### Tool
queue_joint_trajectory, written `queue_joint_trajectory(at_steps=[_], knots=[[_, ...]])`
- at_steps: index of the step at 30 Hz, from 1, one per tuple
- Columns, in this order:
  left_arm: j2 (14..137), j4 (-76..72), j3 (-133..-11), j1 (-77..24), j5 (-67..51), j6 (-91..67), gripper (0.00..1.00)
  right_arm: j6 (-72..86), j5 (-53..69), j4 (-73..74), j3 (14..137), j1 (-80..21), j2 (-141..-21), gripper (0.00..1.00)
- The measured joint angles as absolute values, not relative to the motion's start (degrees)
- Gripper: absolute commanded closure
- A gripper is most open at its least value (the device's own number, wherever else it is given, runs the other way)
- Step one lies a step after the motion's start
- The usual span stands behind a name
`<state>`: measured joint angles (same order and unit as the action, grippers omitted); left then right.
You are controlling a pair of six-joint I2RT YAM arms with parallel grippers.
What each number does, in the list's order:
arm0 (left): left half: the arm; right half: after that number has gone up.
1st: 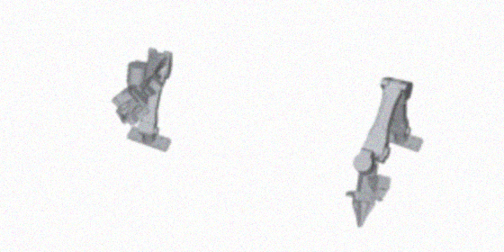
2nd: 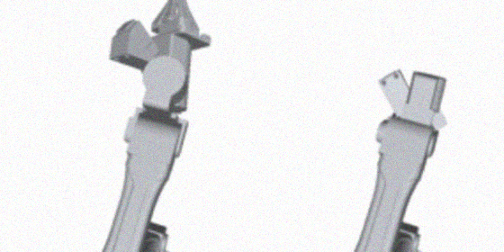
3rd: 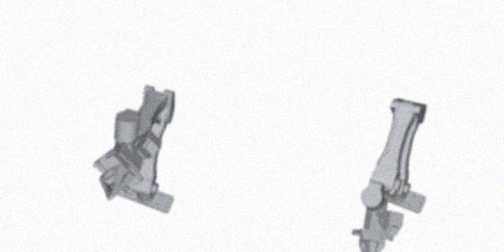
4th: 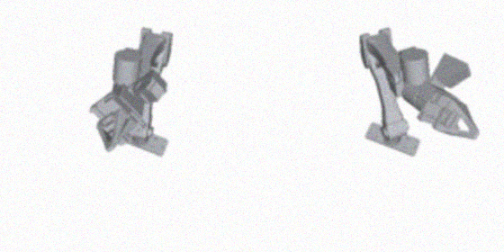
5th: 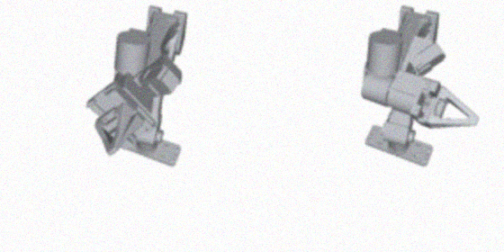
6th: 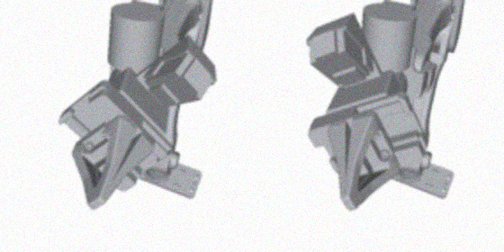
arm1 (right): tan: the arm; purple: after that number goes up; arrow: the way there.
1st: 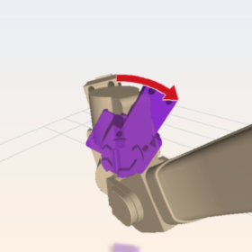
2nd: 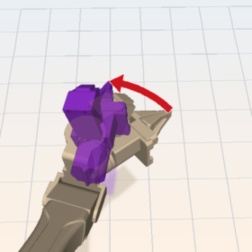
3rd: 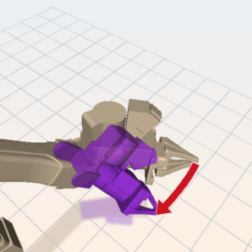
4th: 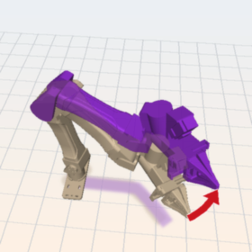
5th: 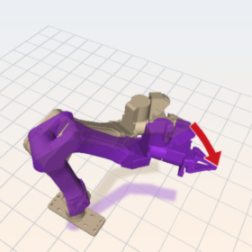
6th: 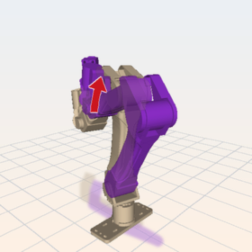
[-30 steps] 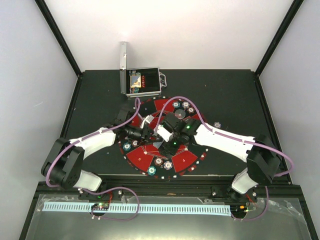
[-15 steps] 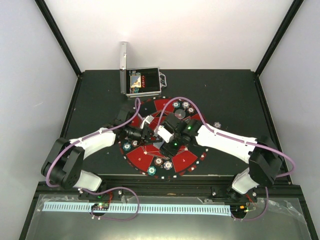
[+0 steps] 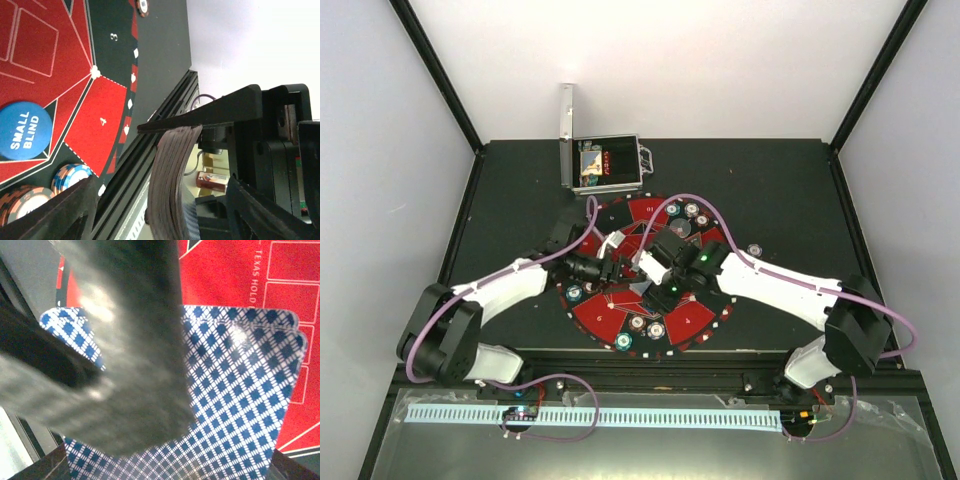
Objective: Distribute texas hold em gaming equipment
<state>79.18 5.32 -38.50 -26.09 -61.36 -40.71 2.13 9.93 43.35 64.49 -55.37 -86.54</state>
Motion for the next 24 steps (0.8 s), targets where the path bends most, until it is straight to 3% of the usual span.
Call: queue_joint_trajectory(at_steps=[4,11,24], knots=[[76.1,7.8,-37.8,-24.7,-58.7,-38.1,0.15,3.0,8.4,43.4,63.4,-55.4,-85.2,0.41],[68.1,11.8,-37.5,-23.3,-53.3,-32.1,0.12,3.7,7.4,44.0,61.9,-55.4,-83.6,0.41],[79.9,18.5,-44.1,-27.1,-55.7,-23.9,0.14,3.5,7.3,44.5,61.9,-56.8,-83.3,0.41]])
